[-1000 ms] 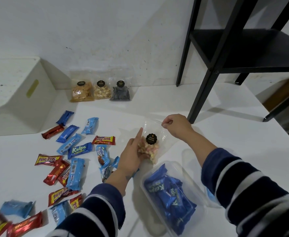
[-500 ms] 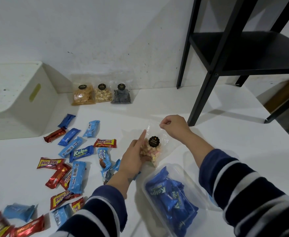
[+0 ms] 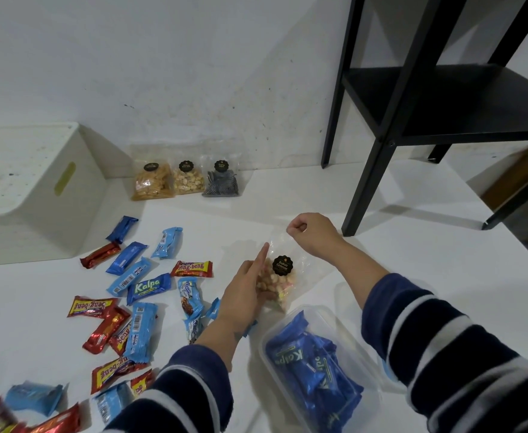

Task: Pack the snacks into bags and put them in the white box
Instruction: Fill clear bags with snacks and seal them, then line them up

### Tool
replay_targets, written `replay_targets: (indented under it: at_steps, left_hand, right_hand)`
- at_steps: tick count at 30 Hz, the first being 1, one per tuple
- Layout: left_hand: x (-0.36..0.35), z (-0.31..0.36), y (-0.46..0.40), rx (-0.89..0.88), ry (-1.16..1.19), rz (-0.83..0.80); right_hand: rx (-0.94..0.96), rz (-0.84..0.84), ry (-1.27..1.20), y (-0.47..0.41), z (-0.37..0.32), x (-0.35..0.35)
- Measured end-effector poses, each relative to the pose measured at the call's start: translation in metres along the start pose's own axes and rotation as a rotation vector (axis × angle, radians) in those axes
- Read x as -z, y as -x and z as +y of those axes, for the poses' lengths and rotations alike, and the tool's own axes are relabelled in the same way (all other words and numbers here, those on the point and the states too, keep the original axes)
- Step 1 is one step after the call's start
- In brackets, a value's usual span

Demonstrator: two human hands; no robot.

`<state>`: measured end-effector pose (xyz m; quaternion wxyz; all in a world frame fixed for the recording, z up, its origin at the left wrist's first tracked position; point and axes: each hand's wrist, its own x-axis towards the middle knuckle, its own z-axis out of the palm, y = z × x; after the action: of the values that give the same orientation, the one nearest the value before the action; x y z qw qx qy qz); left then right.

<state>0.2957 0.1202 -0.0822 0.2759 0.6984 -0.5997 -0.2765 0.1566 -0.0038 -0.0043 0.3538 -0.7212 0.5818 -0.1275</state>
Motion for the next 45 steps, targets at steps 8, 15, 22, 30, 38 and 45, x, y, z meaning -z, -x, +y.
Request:
replay_targets:
  at_steps: [8,15,22,30,38,45]
  left_hand:
    - [0.001,0.002,0.000,-0.029,-0.061,-0.012]
    - [0.001,0.004,0.001,-0.029,-0.055,-0.005]
    - [-0.003,0.006,0.000,-0.008,-0.044,-0.012]
    - [-0.004,-0.002,0.001,0.028,0.045,0.061]
    - [-0.003,-0.002,0.002,0.045,0.035,0.050]
    - [-0.001,0.001,0.003,0.078,0.092,0.037]
  right_hand:
    - [0.038,0.018,0.017,-0.003,-0.004,-0.001]
    - [0.069,0.024,-0.034,-0.002,-0.008,-0.004]
    - [0.075,0.036,-0.082,-0.003,-0.008,-0.004]
    - [0.062,-0.023,0.083,0.003,0.003,0.014]
    - [0.041,-0.024,0.006,0.004,0.004,0.009]
    - [0.030,-0.035,0.114,0.008,0.010,0.017]
